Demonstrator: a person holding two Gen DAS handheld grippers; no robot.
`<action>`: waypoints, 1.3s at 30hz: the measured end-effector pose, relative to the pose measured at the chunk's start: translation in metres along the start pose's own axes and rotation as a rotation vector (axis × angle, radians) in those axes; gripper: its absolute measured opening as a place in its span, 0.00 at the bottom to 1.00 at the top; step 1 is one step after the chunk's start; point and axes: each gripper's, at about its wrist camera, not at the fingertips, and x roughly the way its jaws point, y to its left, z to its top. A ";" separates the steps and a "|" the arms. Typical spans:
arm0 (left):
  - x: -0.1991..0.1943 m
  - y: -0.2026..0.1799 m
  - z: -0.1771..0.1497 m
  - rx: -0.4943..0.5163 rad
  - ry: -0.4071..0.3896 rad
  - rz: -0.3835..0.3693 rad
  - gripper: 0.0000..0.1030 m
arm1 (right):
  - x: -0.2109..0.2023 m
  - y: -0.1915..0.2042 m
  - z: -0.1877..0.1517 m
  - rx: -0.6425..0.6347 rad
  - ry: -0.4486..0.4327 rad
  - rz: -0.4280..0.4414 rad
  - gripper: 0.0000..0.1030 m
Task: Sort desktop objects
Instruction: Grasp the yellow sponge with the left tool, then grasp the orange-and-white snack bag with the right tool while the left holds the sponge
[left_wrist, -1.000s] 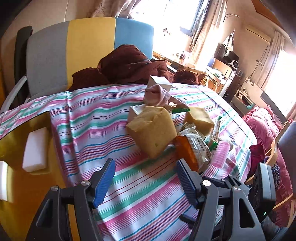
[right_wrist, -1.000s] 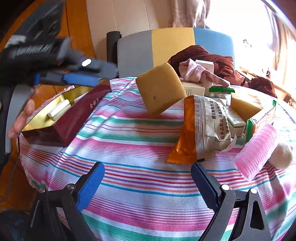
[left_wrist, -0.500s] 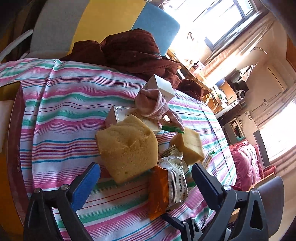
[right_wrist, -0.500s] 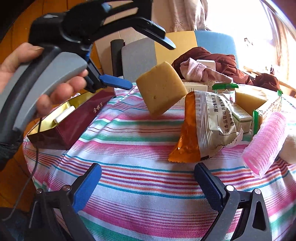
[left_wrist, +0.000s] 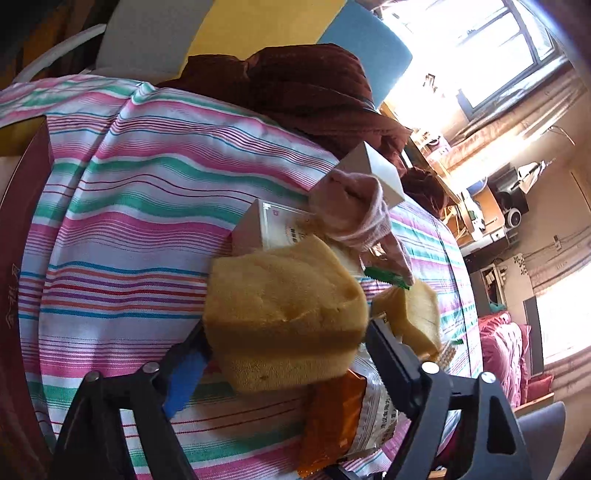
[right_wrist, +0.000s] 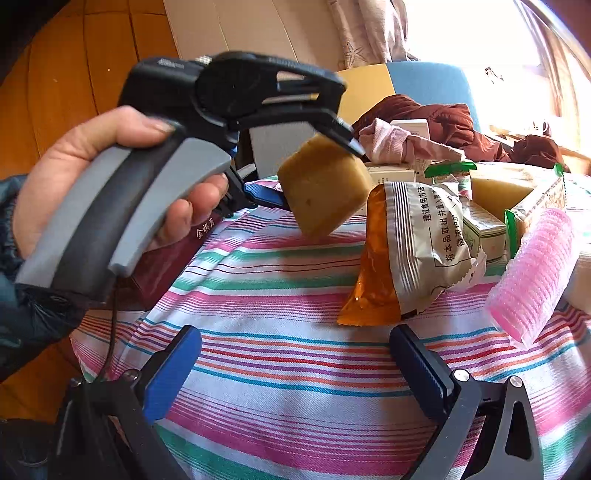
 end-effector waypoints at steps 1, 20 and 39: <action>0.000 0.003 0.000 0.004 -0.003 -0.007 0.75 | 0.000 0.000 0.000 0.002 -0.002 0.003 1.00; -0.105 0.014 -0.095 0.476 -0.197 0.101 0.71 | -0.012 -0.007 0.011 0.084 0.001 0.000 0.98; -0.103 0.036 -0.154 0.605 -0.276 0.047 0.72 | 0.020 -0.017 0.070 0.009 0.074 -0.426 0.80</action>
